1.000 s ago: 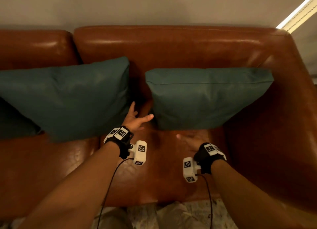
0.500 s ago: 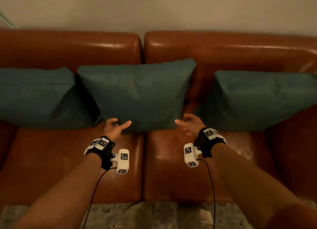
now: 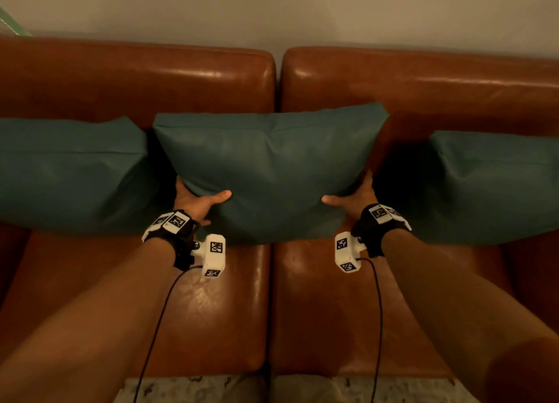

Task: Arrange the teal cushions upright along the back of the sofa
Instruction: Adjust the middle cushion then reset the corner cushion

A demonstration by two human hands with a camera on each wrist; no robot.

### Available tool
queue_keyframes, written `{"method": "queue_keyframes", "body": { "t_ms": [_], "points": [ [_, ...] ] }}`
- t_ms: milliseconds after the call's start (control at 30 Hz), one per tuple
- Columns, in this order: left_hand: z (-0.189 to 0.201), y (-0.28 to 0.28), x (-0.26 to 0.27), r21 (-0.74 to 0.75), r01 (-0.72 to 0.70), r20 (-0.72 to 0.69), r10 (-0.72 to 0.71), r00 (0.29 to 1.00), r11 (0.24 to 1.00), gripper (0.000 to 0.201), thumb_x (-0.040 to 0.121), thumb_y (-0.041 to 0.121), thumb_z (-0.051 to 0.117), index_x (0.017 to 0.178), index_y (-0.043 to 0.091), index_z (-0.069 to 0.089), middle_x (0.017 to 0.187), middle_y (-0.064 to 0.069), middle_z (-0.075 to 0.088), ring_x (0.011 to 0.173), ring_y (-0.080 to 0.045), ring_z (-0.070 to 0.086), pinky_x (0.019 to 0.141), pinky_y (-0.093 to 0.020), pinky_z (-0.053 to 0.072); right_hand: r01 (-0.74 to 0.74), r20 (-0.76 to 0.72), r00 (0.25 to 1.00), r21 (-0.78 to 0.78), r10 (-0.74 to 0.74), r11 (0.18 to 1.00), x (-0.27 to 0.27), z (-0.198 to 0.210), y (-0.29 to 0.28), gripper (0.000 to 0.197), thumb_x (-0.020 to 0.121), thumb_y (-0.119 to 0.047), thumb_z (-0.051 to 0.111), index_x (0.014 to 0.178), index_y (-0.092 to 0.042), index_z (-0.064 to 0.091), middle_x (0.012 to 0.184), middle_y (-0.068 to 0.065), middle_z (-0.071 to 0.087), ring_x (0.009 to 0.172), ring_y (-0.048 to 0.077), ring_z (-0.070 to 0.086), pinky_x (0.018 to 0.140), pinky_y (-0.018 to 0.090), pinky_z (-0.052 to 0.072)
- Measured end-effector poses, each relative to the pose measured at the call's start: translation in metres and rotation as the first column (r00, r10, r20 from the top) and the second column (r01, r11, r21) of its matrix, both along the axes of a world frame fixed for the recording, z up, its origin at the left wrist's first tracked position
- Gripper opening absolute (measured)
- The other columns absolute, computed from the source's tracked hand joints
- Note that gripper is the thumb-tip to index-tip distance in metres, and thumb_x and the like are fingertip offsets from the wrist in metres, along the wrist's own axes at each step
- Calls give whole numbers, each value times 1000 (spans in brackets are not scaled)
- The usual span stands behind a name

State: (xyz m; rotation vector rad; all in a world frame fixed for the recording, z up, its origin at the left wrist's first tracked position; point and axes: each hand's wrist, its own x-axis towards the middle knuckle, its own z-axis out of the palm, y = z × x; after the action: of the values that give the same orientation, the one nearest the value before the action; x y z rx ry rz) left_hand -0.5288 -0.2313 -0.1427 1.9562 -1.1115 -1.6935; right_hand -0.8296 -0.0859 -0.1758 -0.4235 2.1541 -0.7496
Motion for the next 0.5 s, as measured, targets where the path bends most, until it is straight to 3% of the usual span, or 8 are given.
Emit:
{"method": "queue_keyframes", "body": {
  "t_ms": [33, 133, 167, 300, 400, 500],
  "points": [
    [-2, -4, -3, -9, -15, 18, 15, 1000, 1000, 112, 59, 21, 90, 146, 41, 22, 152, 3, 38, 135, -33, 42, 95, -64, 45, -3, 4, 1000, 10, 3, 1000, -2, -5, -4, 144, 47, -35, 94, 152, -24, -5, 158, 14, 22, 143, 34, 28, 114, 49, 30],
    [-16, -16, -8, -61, -34, 37, 36, 999, 998, 117, 44, 29, 93, 143, 33, 31, 145, 1, 49, 131, -29, 49, 103, -58, 43, 17, 17, 1000, -9, -17, 1000, -12, -26, -16, 167, 13, -60, 89, 149, -36, -5, 156, 10, 27, 140, 33, 33, 111, 54, 35],
    [-20, -19, -9, -67, -36, 40, 39, 998, 997, 118, 40, 30, 94, 142, 31, 34, 143, 1, 52, 130, -28, 50, 103, -57, 43, 13, 28, 1000, -22, -12, 1000, -15, -33, -19, 169, 8, -62, 87, 148, -37, -4, 155, 9, 28, 139, 32, 35, 110, 53, 36],
    [-31, -30, -12, -38, -68, -14, 68, 998, 997, 119, 30, 29, 95, 135, 36, 40, 134, 6, 58, 121, -26, 56, 95, -62, 47, 10, 112, 994, -88, 0, 996, -18, -34, -25, 154, 26, -42, 92, 150, -31, 0, 152, 8, 33, 136, 30, 39, 111, 50, 35],
    [-27, -28, -13, -24, -55, -51, 54, 997, 998, 107, 43, 18, 93, 136, 34, 43, 132, 7, 59, 117, -24, 57, 95, -56, 48, 75, 128, 990, -176, -52, 982, -12, -35, -22, 133, 46, -19, 94, 149, -17, 10, 147, 8, 40, 132, 27, 43, 107, 35, 35],
    [-28, -20, -5, -84, -61, -80, 54, 995, 995, 82, 64, 0, 83, 136, 20, 48, 129, 1, 61, 112, -19, 57, 98, -45, 46, 133, 97, 989, -295, -109, 946, 1, -34, -8, 121, 47, -11, 93, 145, -10, 23, 142, 9, 46, 128, 23, 48, 107, 33, 38]
  ]
}}
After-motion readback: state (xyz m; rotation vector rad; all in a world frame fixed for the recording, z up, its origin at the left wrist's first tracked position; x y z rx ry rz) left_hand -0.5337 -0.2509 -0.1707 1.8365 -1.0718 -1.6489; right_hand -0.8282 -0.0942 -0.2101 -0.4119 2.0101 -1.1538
